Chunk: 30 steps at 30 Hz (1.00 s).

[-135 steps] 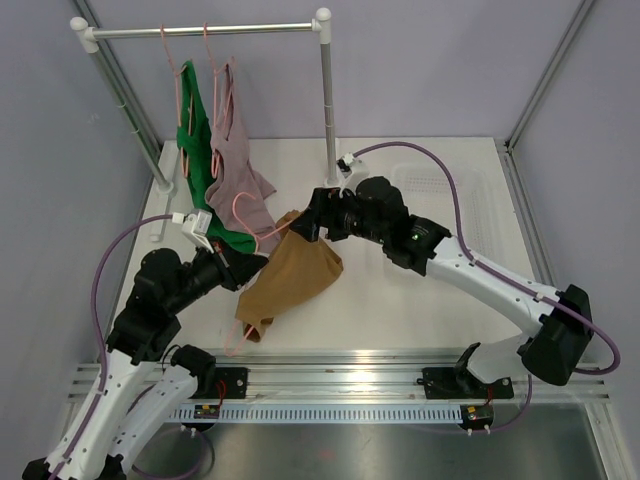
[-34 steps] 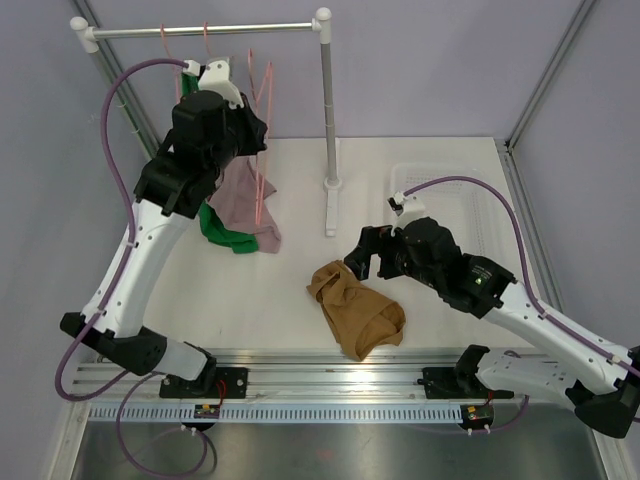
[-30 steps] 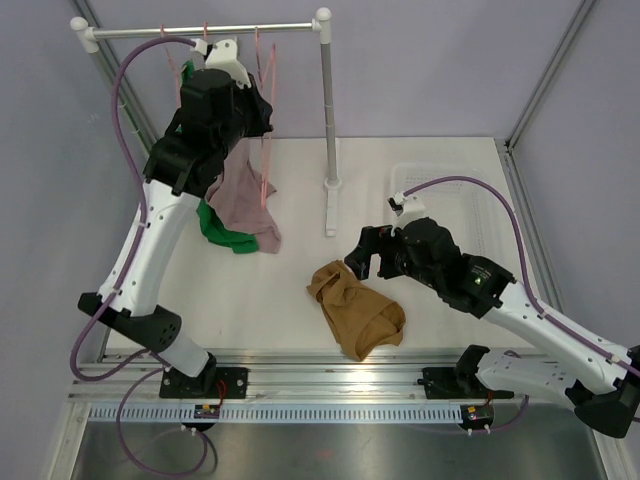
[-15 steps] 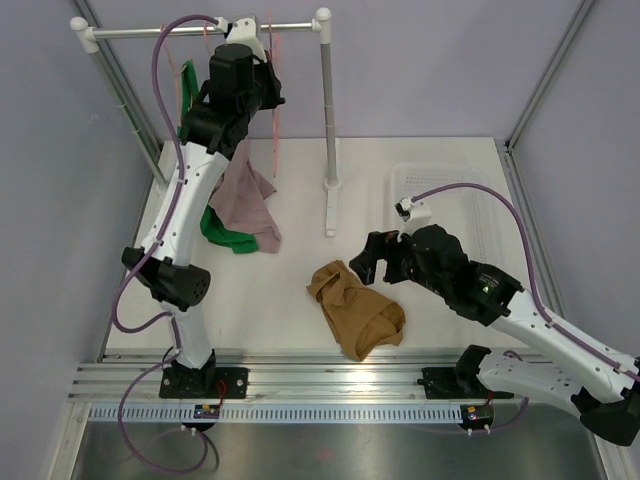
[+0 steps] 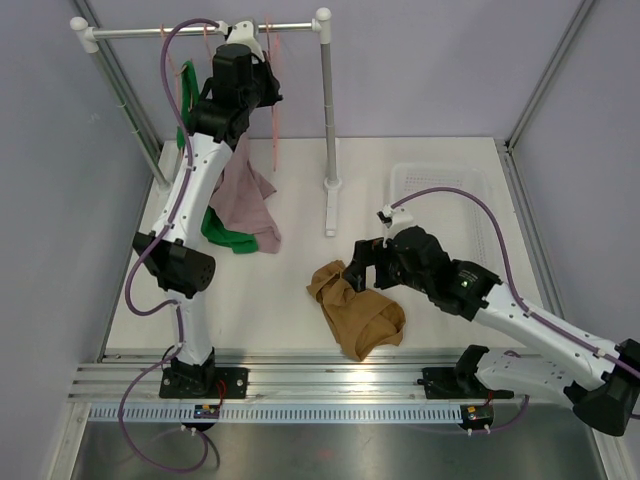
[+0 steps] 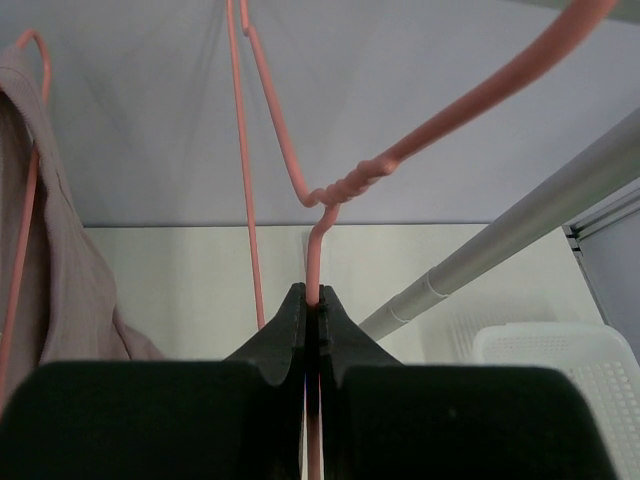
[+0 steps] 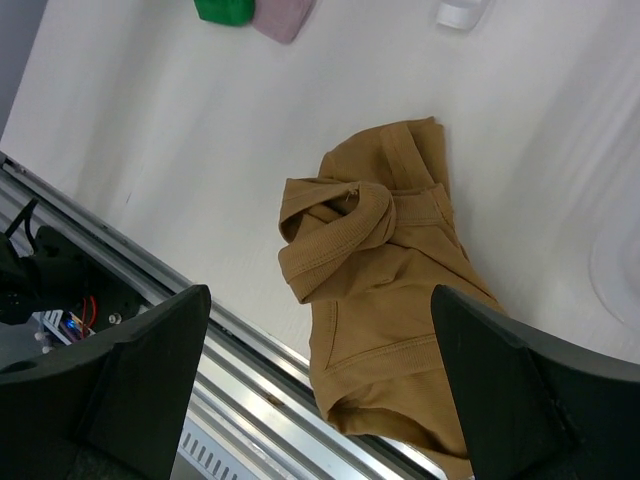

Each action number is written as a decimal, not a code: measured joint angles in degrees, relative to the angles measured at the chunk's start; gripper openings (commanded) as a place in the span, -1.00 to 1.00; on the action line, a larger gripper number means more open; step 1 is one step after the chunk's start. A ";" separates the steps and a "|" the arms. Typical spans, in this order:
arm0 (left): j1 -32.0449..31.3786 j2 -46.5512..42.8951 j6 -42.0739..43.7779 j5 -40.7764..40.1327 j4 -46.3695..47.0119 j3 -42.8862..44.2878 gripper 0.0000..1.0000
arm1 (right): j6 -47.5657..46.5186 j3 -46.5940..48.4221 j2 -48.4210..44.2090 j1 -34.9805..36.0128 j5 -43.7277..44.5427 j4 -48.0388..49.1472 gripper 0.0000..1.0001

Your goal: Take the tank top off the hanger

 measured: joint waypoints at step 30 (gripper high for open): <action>-5.81 -34.73 -1.27 4.17 2.40 -22.80 0.98 | -3.06 2.21 26.32 4.98 2.97 -5.68 0.99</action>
